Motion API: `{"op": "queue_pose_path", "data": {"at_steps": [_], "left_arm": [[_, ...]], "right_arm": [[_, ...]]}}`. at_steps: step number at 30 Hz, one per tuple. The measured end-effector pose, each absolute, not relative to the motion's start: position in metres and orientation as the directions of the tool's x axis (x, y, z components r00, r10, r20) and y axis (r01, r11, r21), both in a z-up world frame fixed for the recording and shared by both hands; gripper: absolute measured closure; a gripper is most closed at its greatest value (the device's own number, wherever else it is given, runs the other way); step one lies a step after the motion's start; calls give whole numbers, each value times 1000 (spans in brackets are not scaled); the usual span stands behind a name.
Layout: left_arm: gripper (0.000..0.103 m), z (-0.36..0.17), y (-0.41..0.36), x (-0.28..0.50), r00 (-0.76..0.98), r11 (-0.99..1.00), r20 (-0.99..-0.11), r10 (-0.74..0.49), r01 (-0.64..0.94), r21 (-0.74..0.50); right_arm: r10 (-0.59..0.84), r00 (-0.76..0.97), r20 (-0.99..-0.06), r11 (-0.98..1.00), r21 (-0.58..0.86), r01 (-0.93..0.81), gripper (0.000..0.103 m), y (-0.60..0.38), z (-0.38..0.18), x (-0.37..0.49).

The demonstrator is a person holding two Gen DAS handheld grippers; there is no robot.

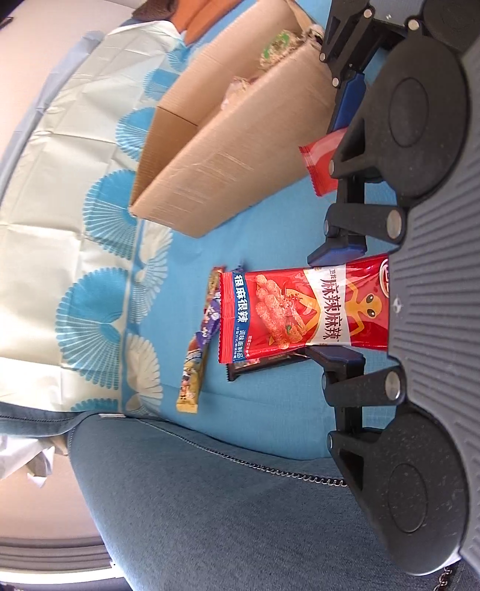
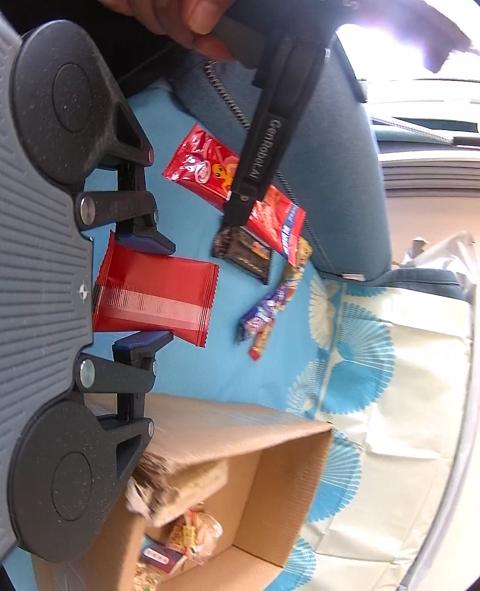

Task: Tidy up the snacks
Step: 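Carry the red bar with the right gripper while the left gripper carries the red bag to the box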

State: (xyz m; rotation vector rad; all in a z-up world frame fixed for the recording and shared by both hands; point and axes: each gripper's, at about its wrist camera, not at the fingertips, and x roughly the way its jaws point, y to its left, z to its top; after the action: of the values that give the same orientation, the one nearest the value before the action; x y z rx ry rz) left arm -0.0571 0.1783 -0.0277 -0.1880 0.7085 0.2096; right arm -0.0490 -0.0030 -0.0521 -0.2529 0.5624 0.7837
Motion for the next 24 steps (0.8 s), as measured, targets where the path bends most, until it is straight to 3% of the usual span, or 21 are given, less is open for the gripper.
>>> {"op": "queue_pose_path", "data": {"at_steps": [14,24], "left_arm": [[53,-19,178,-69,789,958,-602,127,-255,-134],[53,-21,167,-59,765,966,-622,168,-255,-53]], "right_arm": [[707,578,-407,628,-15,-778,58,-40,28,-38],[713,591,-379,643,17,-766,58,-66,11,-55]]}}
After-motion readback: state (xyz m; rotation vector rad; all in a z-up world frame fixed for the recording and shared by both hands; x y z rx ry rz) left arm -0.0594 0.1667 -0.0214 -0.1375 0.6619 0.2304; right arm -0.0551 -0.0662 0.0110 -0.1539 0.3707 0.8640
